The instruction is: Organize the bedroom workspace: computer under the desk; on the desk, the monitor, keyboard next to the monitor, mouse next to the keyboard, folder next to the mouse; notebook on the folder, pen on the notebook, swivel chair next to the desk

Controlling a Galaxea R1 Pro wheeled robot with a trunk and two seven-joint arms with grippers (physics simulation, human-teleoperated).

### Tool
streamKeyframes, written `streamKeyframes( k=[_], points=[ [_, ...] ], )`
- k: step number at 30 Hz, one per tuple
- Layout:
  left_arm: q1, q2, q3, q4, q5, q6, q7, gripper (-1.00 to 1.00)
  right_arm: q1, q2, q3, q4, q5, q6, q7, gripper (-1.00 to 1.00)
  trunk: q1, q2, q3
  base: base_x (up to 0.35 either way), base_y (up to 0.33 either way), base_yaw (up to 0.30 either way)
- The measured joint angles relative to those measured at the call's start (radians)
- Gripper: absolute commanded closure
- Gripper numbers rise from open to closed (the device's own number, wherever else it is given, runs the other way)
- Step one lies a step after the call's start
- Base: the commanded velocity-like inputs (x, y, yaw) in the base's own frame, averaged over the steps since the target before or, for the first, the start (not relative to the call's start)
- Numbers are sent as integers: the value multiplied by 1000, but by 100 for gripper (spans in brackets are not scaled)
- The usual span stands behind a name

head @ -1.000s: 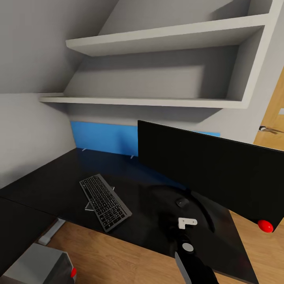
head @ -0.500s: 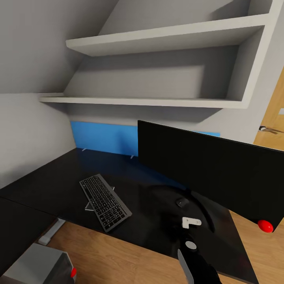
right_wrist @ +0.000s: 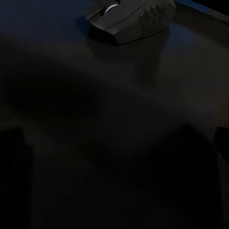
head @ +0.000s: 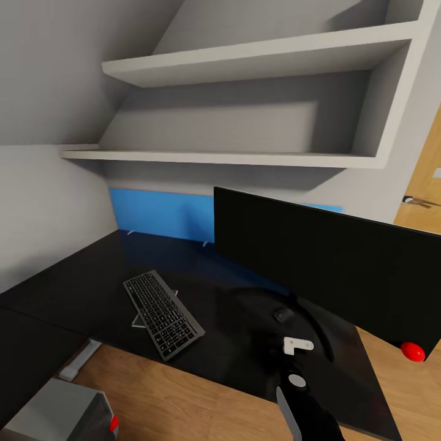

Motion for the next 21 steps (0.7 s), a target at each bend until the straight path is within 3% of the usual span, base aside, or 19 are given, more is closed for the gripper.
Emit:
streamKeyframes(
  k=[21],
  points=[
    [0,1,0,0,0,0,-1,-100,0,-1,-1,0,1,0,-1,-100,0,0,0,124,0,0]
  ],
)
